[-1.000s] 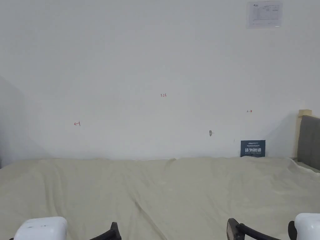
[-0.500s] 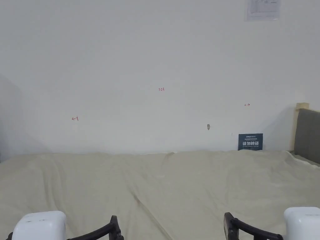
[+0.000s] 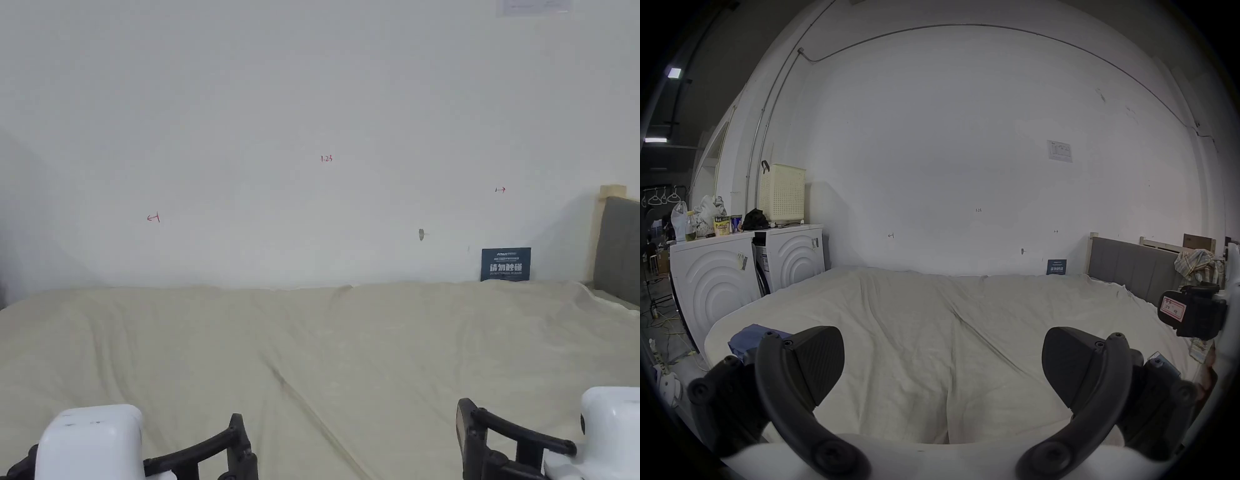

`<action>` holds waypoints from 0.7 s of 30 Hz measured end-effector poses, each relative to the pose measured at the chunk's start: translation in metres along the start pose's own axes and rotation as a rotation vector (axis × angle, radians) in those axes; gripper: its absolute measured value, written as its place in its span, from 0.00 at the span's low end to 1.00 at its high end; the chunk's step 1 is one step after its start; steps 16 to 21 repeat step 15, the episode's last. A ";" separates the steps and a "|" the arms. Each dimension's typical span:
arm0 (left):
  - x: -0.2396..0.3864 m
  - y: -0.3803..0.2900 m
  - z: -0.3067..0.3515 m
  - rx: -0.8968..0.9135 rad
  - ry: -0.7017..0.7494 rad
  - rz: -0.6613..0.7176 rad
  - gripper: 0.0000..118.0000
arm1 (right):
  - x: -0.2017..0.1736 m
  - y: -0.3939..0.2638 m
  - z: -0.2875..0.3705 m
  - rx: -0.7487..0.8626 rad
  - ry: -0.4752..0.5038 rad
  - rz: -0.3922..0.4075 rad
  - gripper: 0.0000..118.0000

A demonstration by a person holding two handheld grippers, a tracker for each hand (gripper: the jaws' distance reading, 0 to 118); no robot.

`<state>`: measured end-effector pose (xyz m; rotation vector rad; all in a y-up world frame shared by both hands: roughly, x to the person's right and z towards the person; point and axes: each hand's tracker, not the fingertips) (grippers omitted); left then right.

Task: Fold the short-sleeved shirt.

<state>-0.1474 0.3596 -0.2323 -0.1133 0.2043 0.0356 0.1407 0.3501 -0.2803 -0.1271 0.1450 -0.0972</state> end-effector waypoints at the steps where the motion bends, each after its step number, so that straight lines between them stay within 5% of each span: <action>1: 0.000 -0.001 0.000 0.004 0.001 -0.001 1.00 | 0.001 0.000 -0.001 0.000 0.012 -0.007 0.89; 21: -0.006 -0.007 -0.003 -0.010 -0.002 0.012 1.00 | -0.004 0.000 -0.007 -0.025 0.013 -0.014 0.89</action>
